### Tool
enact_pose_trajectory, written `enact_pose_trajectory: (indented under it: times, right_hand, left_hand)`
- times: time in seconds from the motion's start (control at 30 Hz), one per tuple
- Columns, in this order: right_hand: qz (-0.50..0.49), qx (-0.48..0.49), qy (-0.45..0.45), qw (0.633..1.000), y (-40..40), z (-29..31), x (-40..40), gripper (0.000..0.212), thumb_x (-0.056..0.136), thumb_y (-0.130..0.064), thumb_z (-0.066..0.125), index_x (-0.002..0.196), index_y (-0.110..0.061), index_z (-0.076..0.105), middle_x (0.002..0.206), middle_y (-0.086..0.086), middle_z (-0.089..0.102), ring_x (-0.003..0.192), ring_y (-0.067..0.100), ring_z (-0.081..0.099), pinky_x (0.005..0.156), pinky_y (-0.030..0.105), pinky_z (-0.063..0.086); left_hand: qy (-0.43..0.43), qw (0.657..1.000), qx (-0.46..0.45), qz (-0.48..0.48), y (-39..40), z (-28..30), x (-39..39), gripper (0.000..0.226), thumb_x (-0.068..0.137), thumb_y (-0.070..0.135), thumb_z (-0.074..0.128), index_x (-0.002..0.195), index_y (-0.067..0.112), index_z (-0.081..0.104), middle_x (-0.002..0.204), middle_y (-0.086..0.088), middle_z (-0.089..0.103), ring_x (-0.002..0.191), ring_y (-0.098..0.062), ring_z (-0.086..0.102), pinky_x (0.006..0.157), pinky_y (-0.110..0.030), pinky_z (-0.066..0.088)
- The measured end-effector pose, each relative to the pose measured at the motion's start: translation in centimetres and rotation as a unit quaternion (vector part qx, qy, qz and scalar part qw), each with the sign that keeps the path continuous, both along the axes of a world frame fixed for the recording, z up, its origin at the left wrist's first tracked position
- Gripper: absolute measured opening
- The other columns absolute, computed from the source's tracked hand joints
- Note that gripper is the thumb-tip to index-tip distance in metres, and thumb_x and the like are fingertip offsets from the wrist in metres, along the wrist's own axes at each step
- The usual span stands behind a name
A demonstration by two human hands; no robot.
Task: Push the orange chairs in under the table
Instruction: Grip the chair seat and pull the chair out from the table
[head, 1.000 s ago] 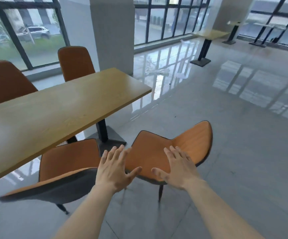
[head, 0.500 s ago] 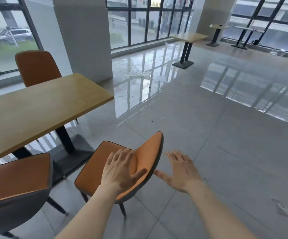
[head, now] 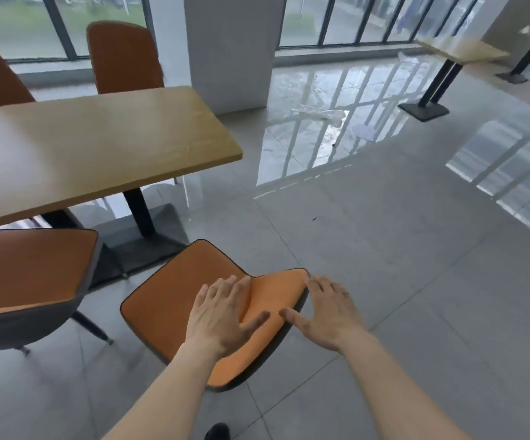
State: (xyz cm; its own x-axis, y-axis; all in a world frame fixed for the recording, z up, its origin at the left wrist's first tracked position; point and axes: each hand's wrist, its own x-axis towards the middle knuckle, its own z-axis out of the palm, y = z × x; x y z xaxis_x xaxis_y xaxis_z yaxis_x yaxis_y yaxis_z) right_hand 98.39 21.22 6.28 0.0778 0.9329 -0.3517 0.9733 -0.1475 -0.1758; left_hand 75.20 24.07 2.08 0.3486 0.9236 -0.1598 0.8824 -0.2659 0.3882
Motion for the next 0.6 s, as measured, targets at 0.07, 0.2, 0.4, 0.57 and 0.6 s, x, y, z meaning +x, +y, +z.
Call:
enact_pose_trajectory:
  times: [0.07,0.2,0.4,0.57,0.6]
  right_hand:
    - [0.065,-0.006,0.016,0.998,3.5,-1.1,1.3,0.105,0.082,-0.09,0.036,0.16,-0.022,0.02,0.167,0.004,0.023,0.155,0.026,0.014,0.127,0.044,0.012]
    - [0.159,-0.028,0.017,0.987,8.0,-2.2,1.6,0.101,0.085,-0.085,0.041,0.16,-0.021,0.021,0.168,0.006,0.021,0.156,0.025,0.012,0.127,0.045,0.01]
    - [0.274,-0.031,0.021,0.961,9.8,-3.8,3.0,0.101,0.084,-0.088,0.039,0.16,-0.024,0.021,0.168,0.005,0.022,0.156,0.027,0.011,0.127,0.049,0.011]
    - [0.366,-0.024,0.016,0.93,10.3,-6.7,4.3,0.105,0.08,-0.092,0.037,0.16,-0.027,0.02,0.169,0.003,0.021,0.156,0.026,0.011,0.126,0.051,0.011]
    - [0.376,-0.024,0.016,0.926,10.4,-7.1,4.5,0.106,0.078,-0.094,0.036,0.16,-0.028,0.02,0.168,0.002,0.022,0.156,0.026,0.011,0.125,0.051,0.011]
  left_hand:
    - [0.006,0.997,0.001,0.081,0.2,-1.3,1.1,0.093,0.079,0.095,0.014,0.156,0.043,0.012,0.166,0.005,0.021,0.153,-0.02,0.013,0.125,-0.045,0.003]
    - [0.026,0.985,-0.023,0.168,0.3,-2.1,1.5,0.092,0.08,0.094,0.015,0.156,0.042,0.012,0.166,0.004,0.021,0.153,-0.02,0.013,0.124,-0.046,0.004]
    - [0.031,0.954,-0.036,0.295,-2.9,-3.5,4.3,0.092,0.079,0.095,0.015,0.155,0.043,0.012,0.165,0.006,0.023,0.152,-0.019,0.014,0.124,-0.046,0.005]
    - [0.017,0.93,-0.049,0.364,-6.2,-4.6,7.3,0.091,0.078,0.096,0.013,0.154,0.046,0.011,0.165,0.008,0.023,0.152,-0.017,0.015,0.125,-0.044,0.005]
    - [0.013,0.928,-0.052,0.368,-6.7,-5.0,7.7,0.091,0.078,0.096,0.012,0.154,0.046,0.011,0.165,0.008,0.023,0.152,-0.017,0.014,0.125,-0.044,0.004]
